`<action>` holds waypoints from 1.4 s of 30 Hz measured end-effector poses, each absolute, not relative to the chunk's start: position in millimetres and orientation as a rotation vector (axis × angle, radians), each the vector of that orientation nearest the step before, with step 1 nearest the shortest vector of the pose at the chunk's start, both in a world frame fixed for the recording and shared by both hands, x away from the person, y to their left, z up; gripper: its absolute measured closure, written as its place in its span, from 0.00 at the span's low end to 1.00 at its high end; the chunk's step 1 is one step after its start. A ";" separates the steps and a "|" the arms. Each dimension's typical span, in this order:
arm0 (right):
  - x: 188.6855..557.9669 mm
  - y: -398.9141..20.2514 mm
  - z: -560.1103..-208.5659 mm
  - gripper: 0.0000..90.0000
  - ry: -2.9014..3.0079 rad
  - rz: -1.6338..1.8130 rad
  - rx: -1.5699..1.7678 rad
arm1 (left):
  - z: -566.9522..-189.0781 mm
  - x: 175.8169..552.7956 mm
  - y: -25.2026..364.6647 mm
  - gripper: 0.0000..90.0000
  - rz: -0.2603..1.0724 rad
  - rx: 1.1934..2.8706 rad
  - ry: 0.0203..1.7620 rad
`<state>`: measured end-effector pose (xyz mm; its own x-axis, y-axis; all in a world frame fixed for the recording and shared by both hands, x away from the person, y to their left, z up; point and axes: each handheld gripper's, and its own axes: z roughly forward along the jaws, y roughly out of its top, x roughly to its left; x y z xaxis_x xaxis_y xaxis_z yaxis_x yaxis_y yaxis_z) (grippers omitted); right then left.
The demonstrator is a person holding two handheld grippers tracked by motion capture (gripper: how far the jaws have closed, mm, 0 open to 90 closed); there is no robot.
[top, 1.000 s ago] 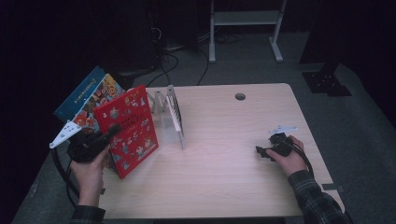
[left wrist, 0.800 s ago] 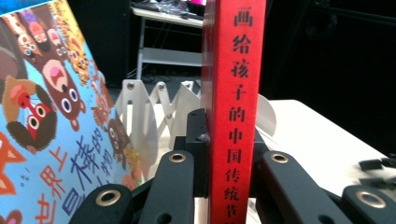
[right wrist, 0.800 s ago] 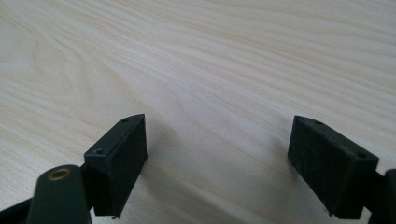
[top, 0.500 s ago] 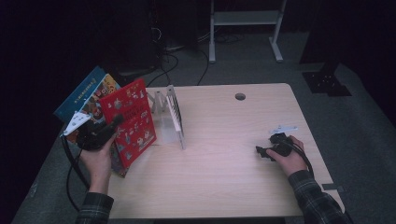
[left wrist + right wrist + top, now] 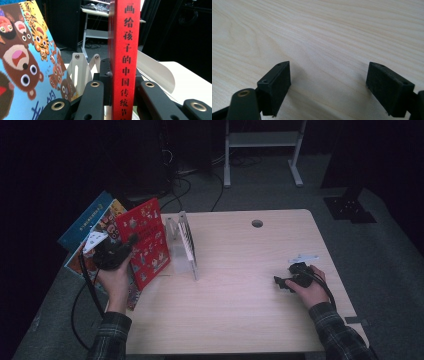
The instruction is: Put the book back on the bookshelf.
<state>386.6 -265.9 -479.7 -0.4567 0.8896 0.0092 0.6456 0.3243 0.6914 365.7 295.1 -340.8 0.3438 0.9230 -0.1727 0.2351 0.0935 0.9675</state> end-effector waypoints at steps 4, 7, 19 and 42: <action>386.8 -265.9 -479.7 0.20 2.223 0.899 1.363 | -339.9 373.5 294.2 0.88 0.734 1.404 1.130; 386.9 -265.9 -479.7 0.20 2.223 0.899 1.362 | -340.2 377.2 294.2 0.88 0.736 1.399 1.130; 386.9 -265.9 -479.9 0.20 2.221 0.901 1.363 | -351.7 394.8 291.5 0.88 0.757 1.398 1.117; 386.5 -264.9 -480.2 0.20 2.215 0.904 1.362 | -367.3 380.9 287.0 0.88 0.794 1.446 1.167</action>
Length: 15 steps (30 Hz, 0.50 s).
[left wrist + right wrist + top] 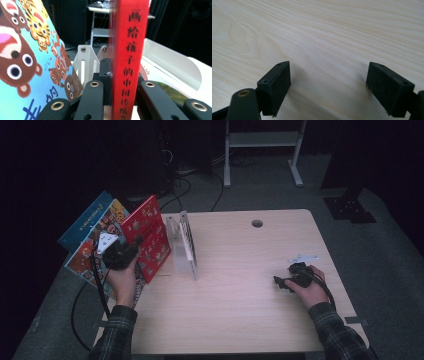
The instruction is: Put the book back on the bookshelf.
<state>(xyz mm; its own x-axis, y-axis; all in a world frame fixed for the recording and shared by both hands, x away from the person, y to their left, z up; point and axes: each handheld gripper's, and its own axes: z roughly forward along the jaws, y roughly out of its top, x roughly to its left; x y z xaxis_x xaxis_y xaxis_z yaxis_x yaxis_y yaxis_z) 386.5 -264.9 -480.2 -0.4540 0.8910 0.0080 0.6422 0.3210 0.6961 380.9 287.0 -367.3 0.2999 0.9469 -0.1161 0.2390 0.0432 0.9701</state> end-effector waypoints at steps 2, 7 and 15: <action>386.6 -264.9 -480.2 0.20 2.215 0.904 1.362 | -368.8 381.6 287.4 0.87 0.789 1.455 1.175; 386.6 -265.0 -480.3 0.20 2.215 0.905 1.361 | -372.7 382.9 285.6 0.87 0.777 1.486 1.197; 386.3 -265.0 -480.3 0.20 2.215 0.906 1.363 | -374.9 380.3 287.3 0.71 0.745 1.462 1.226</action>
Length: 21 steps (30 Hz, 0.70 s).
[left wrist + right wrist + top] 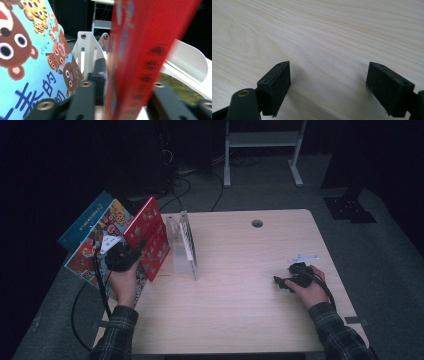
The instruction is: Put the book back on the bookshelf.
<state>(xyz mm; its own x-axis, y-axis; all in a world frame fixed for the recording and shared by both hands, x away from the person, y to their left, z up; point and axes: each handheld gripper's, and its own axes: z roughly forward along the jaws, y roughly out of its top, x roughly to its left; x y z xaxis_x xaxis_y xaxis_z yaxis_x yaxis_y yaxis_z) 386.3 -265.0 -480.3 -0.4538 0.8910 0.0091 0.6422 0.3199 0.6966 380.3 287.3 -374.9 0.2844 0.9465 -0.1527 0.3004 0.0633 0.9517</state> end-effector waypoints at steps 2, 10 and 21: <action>386.0 -265.0 -480.5 0.20 2.213 0.908 1.364 | -374.3 376.4 290.7 0.62 0.746 1.466 1.223; 385.8 -265.2 -480.7 0.20 2.210 0.910 1.362 | -367.8 354.5 288.5 0.44 0.736 1.517 1.199; 383.8 -265.4 -483.0 0.19 2.189 0.935 1.357 | -375.0 323.2 273.6 0.24 0.671 1.671 1.178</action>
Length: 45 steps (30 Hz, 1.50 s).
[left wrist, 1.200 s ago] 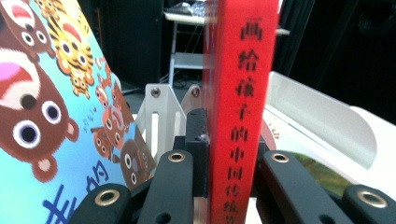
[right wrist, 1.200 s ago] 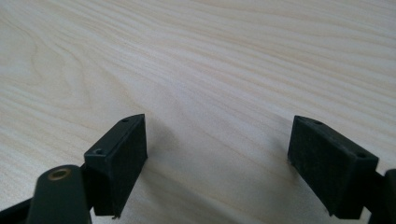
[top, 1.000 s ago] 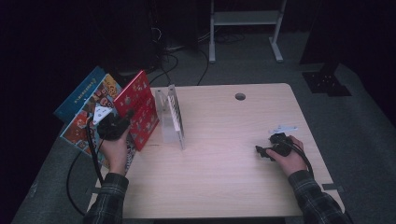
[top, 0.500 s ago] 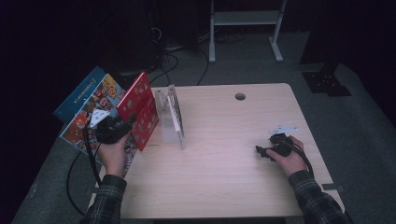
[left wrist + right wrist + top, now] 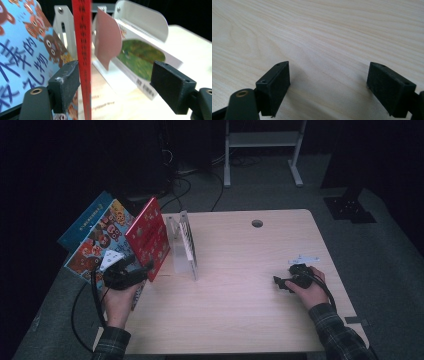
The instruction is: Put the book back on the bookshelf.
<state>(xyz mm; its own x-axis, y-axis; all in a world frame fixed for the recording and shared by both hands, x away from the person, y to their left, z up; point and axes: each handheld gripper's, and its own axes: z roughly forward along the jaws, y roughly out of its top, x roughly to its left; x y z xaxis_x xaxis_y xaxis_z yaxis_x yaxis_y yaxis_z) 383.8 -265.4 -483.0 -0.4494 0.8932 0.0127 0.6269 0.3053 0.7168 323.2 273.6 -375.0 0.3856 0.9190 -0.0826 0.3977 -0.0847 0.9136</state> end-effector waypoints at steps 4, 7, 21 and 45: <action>384.0 -265.2 -483.3 0.18 2.190 0.936 1.355 | -378.8 312.3 270.0 0.20 0.649 1.696 1.194; 383.9 -264.8 -483.6 0.18 2.186 0.937 1.355 | -384.5 304.9 267.6 0.16 0.627 1.723 1.214; 382.6 -265.0 -484.8 0.18 2.172 0.946 1.352 | -415.7 297.4 240.5 0.02 0.453 1.999 1.151; 382.4 -263.9 -486.3 0.15 2.167 0.958 1.349 | -472.9 304.7 200.2 0.00 0.328 2.368 0.919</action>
<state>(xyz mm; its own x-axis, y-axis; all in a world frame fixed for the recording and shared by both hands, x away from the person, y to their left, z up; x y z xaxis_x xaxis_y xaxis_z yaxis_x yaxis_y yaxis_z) 382.4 -263.9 -486.3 -0.4464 0.8948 0.0125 0.6114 0.2947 0.7344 304.7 200.2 -472.9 0.7335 0.6793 0.0204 0.5389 -0.5996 0.5917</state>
